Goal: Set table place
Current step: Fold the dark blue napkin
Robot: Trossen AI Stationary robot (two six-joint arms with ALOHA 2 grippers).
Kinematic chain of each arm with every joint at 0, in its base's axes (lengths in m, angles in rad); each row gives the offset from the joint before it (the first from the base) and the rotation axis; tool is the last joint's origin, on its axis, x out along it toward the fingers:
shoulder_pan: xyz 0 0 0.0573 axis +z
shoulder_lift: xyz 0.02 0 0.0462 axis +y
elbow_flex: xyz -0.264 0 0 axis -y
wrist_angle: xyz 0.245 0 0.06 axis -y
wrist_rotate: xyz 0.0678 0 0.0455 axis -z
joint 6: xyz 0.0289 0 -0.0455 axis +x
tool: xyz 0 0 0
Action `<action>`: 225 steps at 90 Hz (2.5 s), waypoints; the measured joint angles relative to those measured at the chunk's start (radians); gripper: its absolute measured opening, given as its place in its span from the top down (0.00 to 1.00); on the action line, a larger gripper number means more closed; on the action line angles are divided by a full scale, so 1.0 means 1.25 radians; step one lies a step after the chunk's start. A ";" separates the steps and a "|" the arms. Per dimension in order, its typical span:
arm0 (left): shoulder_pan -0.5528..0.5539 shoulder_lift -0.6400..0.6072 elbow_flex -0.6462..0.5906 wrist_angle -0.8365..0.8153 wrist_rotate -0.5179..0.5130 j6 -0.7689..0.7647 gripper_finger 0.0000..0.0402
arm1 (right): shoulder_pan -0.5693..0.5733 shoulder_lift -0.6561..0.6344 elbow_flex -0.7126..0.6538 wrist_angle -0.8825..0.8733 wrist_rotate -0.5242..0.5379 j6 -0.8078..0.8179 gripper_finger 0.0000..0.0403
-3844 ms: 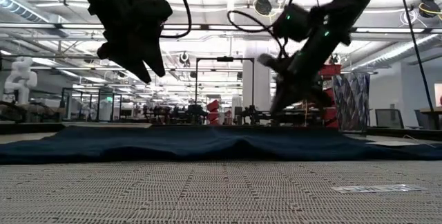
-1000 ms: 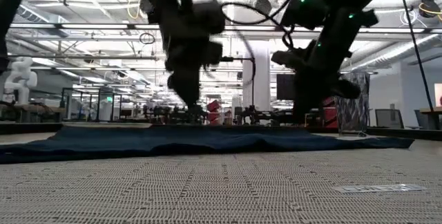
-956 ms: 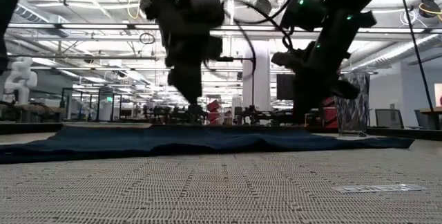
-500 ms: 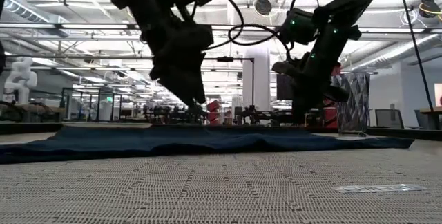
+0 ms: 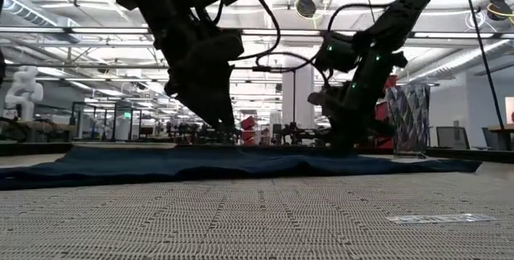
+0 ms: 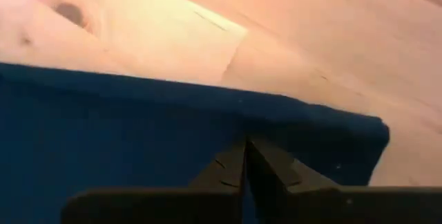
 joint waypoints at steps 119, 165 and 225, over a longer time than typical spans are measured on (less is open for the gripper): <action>-0.009 0.001 -0.008 -0.171 0.043 0.050 0.45 | 0.238 -0.010 -0.001 -0.010 0.015 0.108 1.00; 0.020 0.033 -0.008 -0.187 0.024 0.067 0.45 | 0.278 -0.104 -0.004 -0.226 0.235 0.240 1.00; -0.045 0.094 -0.008 -0.089 0.066 -0.043 0.45 | 0.132 -0.049 -0.002 -0.108 0.111 0.084 1.00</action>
